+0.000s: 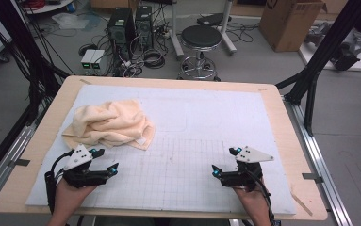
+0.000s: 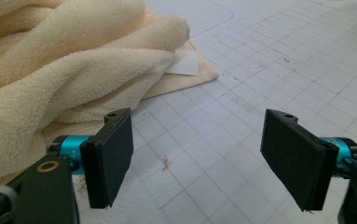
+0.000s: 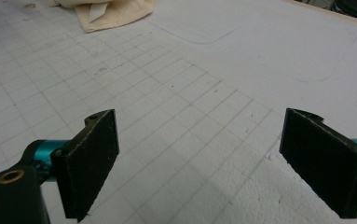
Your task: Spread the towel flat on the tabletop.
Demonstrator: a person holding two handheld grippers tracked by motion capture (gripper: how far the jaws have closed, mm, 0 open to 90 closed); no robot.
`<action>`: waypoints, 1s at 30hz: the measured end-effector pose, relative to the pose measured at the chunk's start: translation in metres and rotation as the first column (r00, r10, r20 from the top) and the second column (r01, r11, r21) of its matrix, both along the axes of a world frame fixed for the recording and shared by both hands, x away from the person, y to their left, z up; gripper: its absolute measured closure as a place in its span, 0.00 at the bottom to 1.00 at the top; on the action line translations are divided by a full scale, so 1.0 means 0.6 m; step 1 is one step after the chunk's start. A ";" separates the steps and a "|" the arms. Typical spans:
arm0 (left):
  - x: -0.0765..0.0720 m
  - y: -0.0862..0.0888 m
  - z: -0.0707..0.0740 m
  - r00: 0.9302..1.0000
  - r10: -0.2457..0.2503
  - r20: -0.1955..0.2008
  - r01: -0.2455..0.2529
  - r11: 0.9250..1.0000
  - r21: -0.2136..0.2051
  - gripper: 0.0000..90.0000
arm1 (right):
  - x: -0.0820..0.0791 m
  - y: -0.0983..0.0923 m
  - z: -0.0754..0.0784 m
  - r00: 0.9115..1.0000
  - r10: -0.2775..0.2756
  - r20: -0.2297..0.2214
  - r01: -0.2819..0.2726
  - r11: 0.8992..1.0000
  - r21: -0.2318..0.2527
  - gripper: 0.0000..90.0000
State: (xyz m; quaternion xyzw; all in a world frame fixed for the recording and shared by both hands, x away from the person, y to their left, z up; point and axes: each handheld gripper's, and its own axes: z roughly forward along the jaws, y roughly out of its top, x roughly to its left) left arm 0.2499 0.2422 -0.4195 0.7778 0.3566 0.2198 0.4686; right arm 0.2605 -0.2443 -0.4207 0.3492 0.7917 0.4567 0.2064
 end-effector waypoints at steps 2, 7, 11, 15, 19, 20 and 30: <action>0.000 0.000 0.001 1.000 0.000 0.001 0.000 1.000 -0.005 0.29 | 0.001 0.000 -0.001 1.000 0.003 0.002 -0.003 1.000 0.001 0.12; 0.002 0.001 0.001 1.000 -0.005 0.002 0.005 1.000 -0.007 0.29 | -0.003 -0.005 0.000 1.000 -0.004 0.007 0.004 1.000 0.013 0.12; 0.001 0.001 0.000 1.000 -0.007 0.001 0.007 1.000 -0.006 0.29 | -0.004 -0.008 0.002 1.000 -0.009 0.016 0.008 1.000 0.021 0.12; -0.001 0.003 0.002 1.000 -0.013 0.003 0.013 1.000 -0.011 0.29 | -0.004 -0.009 0.003 1.000 -0.014 0.020 0.013 0.999 0.030 0.12; -0.002 0.005 0.004 1.000 -0.013 0.007 0.013 1.000 -0.017 0.29 | -0.005 -0.006 0.003 1.000 -0.011 0.020 0.010 1.000 0.029 0.12; -0.003 0.004 0.005 1.000 -0.004 0.009 0.004 1.000 -0.021 0.29 | -0.005 -0.005 0.004 1.000 -0.009 0.021 0.008 1.000 0.026 0.12; 0.034 0.025 0.056 0.993 0.095 0.063 -0.090 0.993 -0.083 0.29 | -0.004 -0.002 0.003 1.000 0.000 0.021 0.000 1.000 0.022 0.12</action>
